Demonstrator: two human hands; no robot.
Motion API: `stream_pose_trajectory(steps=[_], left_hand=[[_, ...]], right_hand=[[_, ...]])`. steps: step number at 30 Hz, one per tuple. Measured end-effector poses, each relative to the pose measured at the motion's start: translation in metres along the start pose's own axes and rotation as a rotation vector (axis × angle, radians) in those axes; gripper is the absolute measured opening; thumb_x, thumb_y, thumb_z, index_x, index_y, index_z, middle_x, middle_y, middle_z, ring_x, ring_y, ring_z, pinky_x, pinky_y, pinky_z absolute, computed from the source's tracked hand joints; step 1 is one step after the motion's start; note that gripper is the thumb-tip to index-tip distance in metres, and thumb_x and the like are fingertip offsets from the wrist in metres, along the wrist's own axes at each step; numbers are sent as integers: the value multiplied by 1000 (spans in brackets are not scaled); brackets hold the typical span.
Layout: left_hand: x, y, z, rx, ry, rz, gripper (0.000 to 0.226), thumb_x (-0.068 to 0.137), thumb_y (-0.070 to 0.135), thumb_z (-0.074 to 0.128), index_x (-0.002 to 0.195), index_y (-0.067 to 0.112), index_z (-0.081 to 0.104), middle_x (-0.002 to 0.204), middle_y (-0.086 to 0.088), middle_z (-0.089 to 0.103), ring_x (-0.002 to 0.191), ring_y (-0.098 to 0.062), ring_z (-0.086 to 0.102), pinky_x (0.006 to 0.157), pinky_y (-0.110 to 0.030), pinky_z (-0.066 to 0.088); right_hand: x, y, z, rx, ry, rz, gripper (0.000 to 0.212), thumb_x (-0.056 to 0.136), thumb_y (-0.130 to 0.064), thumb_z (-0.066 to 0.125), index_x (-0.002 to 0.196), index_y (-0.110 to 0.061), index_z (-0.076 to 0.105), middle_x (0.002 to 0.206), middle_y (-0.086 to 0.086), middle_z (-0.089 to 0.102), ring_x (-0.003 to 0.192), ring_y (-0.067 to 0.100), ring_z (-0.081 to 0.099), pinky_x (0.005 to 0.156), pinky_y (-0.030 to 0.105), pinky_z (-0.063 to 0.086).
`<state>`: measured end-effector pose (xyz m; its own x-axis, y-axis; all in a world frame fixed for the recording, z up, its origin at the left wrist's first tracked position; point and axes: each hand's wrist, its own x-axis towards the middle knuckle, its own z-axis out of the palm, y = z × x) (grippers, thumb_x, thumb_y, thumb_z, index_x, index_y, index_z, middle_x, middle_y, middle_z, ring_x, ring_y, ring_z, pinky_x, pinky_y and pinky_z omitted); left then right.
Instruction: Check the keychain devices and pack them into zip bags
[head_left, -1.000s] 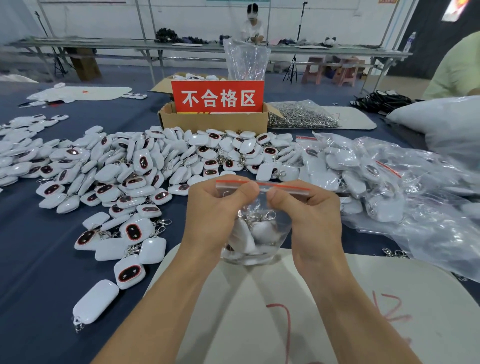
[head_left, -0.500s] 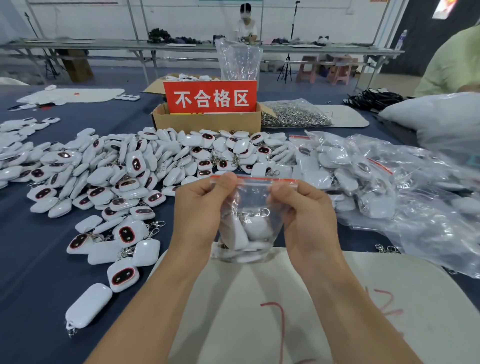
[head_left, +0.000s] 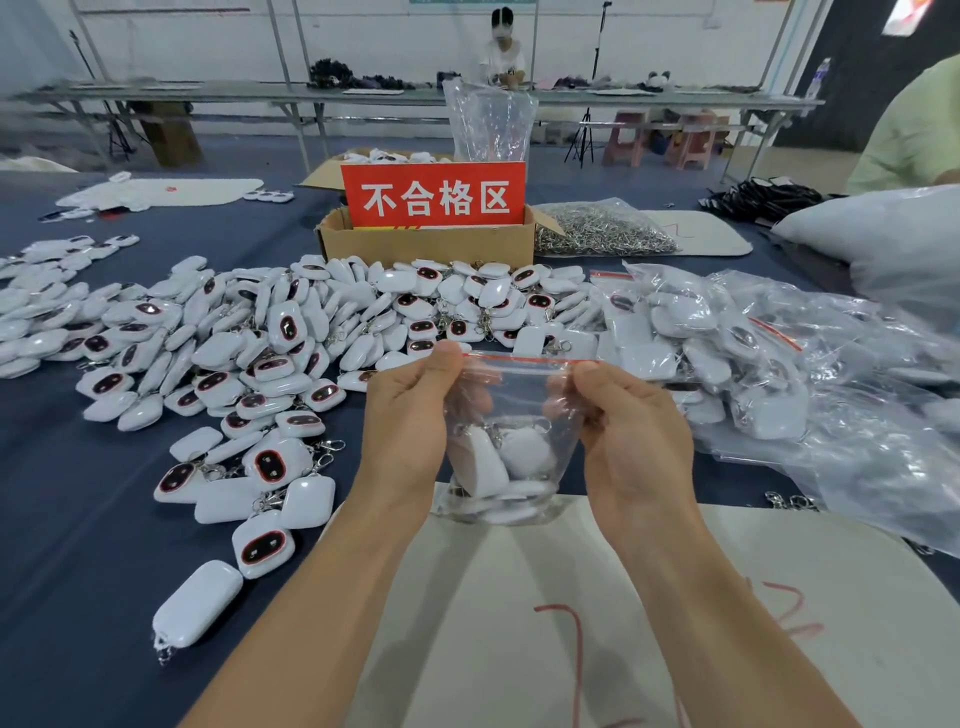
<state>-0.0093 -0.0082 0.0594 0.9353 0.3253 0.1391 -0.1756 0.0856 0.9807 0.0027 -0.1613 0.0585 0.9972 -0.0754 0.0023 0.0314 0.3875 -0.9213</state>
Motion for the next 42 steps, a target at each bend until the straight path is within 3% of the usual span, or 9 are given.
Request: stream_pose_trajectory(steps=[8, 13, 18, 25, 30, 33, 36, 39, 42], left_hand=[[9, -4, -7, -21, 86, 52, 42, 105, 25, 59, 71, 24, 83, 66, 5, 73, 60, -3, 61, 60, -12, 49], [0, -7, -3, 10, 37, 129, 44, 87, 55, 63, 75, 17, 80, 71, 0, 73, 69, -10, 65, 70, -20, 52], [-9, -4, 9, 54, -110, 168, 8, 82, 19, 77, 76, 19, 83, 75, -5, 79, 71, -17, 76, 64, -27, 59], [-11, -3, 12, 53, -103, 179, 12, 72, 8, 72, 62, 14, 72, 56, 0, 63, 54, -11, 58, 55, -23, 48], [-7, -1, 5, -38, -108, 95, 9, 76, 16, 76, 67, 18, 77, 65, -4, 70, 61, -18, 64, 58, -26, 51], [-3, -6, 6, -118, 85, -77, 19, 89, 24, 75, 72, 16, 76, 70, -4, 70, 62, -16, 64, 56, -27, 50], [4, -14, 5, -162, 235, -260, 40, 103, 43, 58, 81, 16, 77, 79, -4, 76, 70, -18, 71, 68, -33, 56], [6, -17, 5, -62, 208, -175, 53, 107, 45, 48, 77, 16, 81, 77, -7, 78, 69, -21, 73, 70, -39, 59], [5, -15, 4, 1, 249, -76, 60, 107, 46, 45, 63, 24, 79, 58, -2, 71, 44, -18, 63, 51, -30, 49]], right_hand=[[2, -2, -4, 83, 68, 16, 31, 100, -8, 61, 75, -14, 78, 74, 5, 70, 72, 16, 63, 82, 32, 50], [-2, 0, 0, -52, 20, -80, 29, 96, -13, 69, 71, -20, 80, 73, -1, 74, 70, 8, 64, 77, 25, 52], [-13, 4, 11, -66, -108, -98, 3, 77, -11, 79, 77, -14, 80, 80, 12, 78, 73, 24, 73, 73, 42, 62], [-11, 5, 9, 19, -132, -16, 11, 65, -2, 73, 64, -12, 74, 72, 17, 69, 64, 24, 63, 64, 33, 55], [-8, 8, 3, -28, -301, 18, 9, 79, -11, 73, 87, -10, 77, 88, 13, 77, 80, 29, 74, 77, 41, 61], [-12, 13, 4, -315, -420, 132, 22, 76, -24, 76, 98, -20, 72, 97, 8, 78, 82, 27, 77, 70, 41, 64], [-10, 18, 7, -400, -284, 88, 11, 84, -16, 80, 88, -22, 72, 86, 8, 75, 67, 15, 72, 51, 29, 58], [-6, 16, 3, -366, -201, 69, 10, 81, -20, 83, 86, -20, 75, 88, 15, 75, 65, 17, 73, 49, 26, 56], [-13, 15, 2, -441, -427, 123, 25, 76, -28, 81, 100, -33, 73, 93, 0, 78, 77, 21, 78, 60, 29, 61]])
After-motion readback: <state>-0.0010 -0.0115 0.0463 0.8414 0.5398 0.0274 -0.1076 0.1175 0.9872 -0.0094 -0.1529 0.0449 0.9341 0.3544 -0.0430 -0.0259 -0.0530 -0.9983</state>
